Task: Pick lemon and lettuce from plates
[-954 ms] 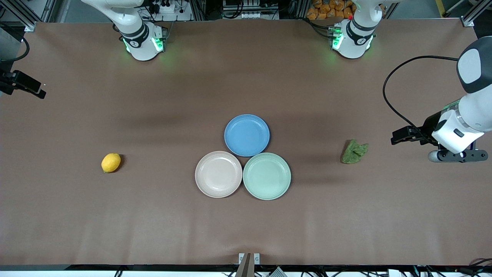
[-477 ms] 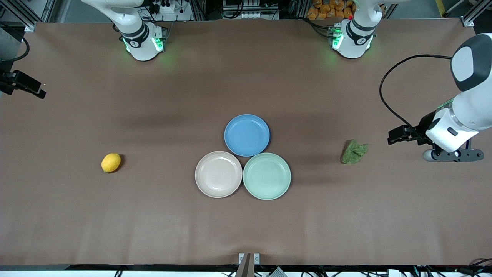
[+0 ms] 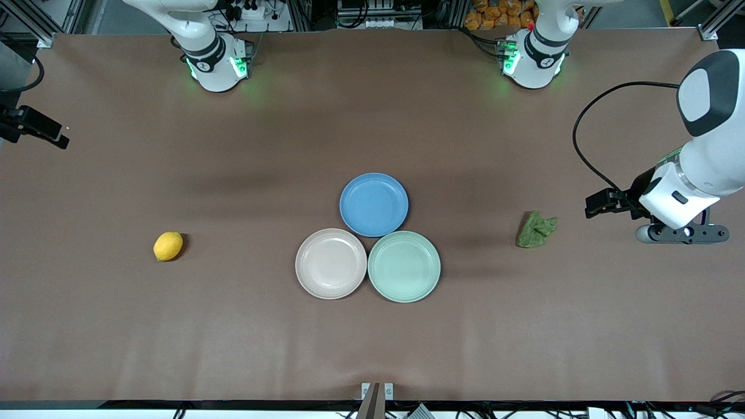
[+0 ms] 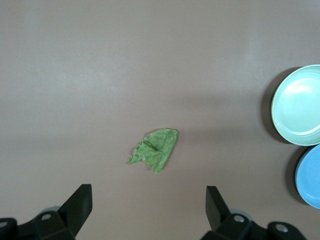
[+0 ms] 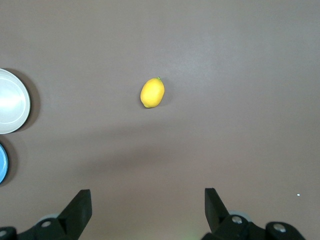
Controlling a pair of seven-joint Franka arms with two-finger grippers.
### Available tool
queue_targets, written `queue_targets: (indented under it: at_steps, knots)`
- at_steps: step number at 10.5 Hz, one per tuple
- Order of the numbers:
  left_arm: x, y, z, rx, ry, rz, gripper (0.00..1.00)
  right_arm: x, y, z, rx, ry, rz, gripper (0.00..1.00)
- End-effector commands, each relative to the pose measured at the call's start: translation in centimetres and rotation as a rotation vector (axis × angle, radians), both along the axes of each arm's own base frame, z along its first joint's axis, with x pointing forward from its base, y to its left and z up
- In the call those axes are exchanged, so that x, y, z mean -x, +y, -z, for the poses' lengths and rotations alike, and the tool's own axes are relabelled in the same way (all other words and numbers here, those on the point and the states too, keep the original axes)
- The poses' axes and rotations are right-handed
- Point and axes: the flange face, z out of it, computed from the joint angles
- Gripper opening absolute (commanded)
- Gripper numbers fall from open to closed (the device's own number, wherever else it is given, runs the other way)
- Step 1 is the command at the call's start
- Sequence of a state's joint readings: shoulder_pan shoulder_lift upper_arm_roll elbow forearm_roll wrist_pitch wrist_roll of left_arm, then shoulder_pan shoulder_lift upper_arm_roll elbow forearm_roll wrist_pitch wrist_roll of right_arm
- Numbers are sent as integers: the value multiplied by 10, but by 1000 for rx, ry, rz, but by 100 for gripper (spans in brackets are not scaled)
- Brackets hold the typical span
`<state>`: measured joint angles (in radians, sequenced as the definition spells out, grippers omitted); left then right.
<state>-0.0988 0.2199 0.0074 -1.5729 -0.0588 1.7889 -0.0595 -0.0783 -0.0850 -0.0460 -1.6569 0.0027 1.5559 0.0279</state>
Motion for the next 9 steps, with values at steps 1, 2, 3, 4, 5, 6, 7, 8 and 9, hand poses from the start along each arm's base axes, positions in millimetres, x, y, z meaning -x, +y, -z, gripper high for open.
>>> queue_targets:
  at_steps: [1,2,3,4,5,6,7,8,9]
  knots:
    - [5,-6,-8,-20,-4,15,100,7,0,-8,4,-5,10,100]
    - [9,-11,-17,-19,-19,11,100,6,2,-9,5,-8,9,100]
    - [15,-12,-33,-17,-43,5,100,9,2,-12,4,-13,9,100]
    - [19,-12,-40,-16,-54,5,100,12,-2,-17,5,-22,16,100]
    - [26,-12,-53,-14,-70,8,100,12,-4,-16,5,-22,21,100]
    - [29,-12,-58,-13,-78,7,100,12,-2,-15,5,-20,17,100]
    - [33,-12,-66,-11,-92,3,100,10,4,-15,4,-23,7,100]
    - [35,-11,-72,-11,-95,4,100,8,9,-13,4,-25,-3,100]
    - [39,-11,-78,-11,-85,-8,100,7,9,-12,4,-25,-3,100]
